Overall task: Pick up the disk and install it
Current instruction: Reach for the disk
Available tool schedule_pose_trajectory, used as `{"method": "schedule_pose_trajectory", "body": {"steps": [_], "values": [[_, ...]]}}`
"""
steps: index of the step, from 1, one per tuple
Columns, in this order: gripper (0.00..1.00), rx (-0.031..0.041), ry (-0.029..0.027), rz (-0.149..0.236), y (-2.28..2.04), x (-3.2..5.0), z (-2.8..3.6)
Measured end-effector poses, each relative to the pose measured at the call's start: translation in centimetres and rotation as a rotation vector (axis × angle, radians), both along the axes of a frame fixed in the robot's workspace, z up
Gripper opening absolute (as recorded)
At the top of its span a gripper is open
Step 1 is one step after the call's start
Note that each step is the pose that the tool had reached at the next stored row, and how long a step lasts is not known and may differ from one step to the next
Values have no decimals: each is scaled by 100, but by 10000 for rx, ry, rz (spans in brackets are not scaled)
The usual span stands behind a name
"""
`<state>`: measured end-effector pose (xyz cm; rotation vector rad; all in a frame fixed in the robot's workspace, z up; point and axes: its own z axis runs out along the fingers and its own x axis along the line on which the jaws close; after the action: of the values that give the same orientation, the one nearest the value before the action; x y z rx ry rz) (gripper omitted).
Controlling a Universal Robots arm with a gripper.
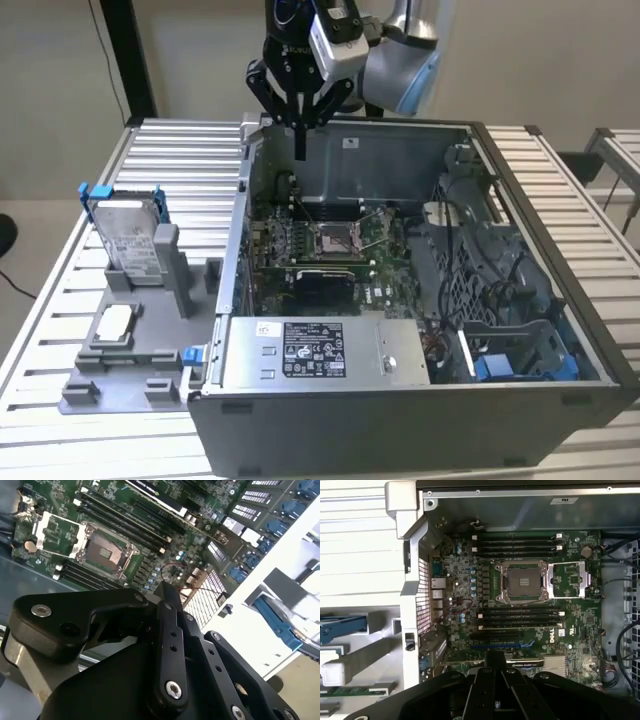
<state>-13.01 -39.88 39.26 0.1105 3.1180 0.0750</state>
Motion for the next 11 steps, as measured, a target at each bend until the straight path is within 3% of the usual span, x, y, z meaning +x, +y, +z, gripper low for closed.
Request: {"method": "schedule_pose_trajectory", "body": {"steps": [6,11], "values": [[0,0,0,1,0,-99,0],[0,0,0,0,2,-241,0]]}}
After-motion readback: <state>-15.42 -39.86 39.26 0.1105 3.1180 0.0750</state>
